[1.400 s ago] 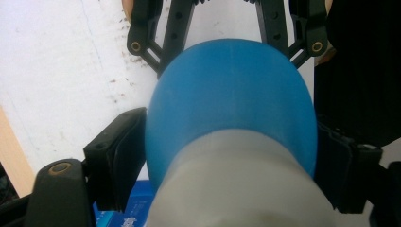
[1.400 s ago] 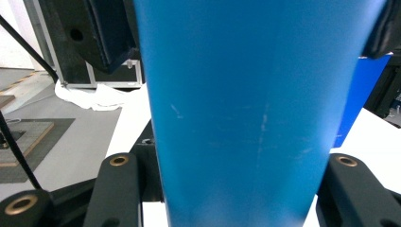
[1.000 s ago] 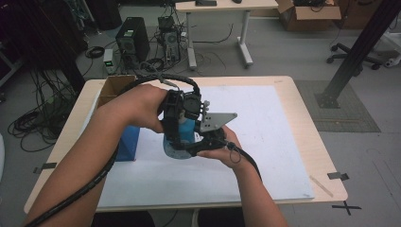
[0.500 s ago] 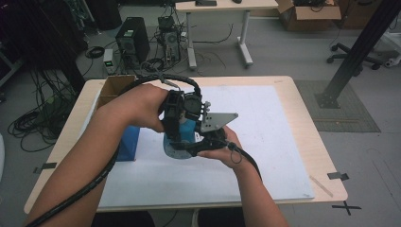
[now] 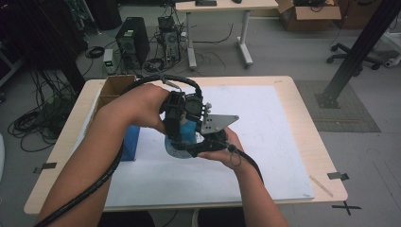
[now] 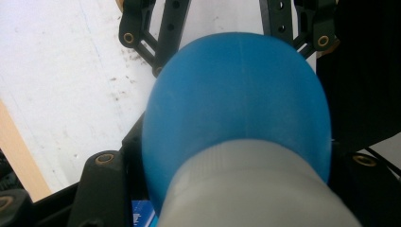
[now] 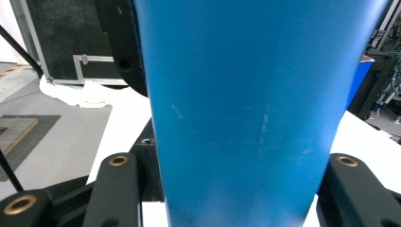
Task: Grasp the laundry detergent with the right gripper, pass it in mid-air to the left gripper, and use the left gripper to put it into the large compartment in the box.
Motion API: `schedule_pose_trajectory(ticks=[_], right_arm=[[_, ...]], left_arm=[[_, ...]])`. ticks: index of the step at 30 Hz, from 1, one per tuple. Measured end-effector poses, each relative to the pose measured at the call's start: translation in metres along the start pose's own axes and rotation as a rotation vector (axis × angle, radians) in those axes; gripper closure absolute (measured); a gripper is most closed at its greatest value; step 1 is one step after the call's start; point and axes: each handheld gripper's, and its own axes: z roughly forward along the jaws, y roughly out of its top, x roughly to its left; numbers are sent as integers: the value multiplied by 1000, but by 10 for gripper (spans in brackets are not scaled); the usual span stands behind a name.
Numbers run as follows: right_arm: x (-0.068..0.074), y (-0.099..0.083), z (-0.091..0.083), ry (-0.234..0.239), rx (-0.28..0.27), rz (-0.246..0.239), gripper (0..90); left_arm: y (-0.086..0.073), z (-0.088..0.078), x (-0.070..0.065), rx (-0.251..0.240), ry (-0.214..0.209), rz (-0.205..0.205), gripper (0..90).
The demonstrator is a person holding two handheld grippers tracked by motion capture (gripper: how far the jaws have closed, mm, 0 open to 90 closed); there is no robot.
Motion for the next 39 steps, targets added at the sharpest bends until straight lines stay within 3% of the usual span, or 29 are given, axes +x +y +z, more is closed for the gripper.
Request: schedule_pose_trajectory(ticks=[13,18,29,39], right_arm=[[-2,-6,-5,-11,-38,7,430],[-2,-10,-5,-22,-32,25,363],[-3,-12,-12,-40,-55,43,320],[-5,-15,-19,-72,-57,102,144]], left_arm=[[7,-1,3,8,-4,-9,395],[11,-4,4,7,0,-5,395],[13,-6,6,11,-1,-11,395],[14,-9,10,14,7,-18,394]])
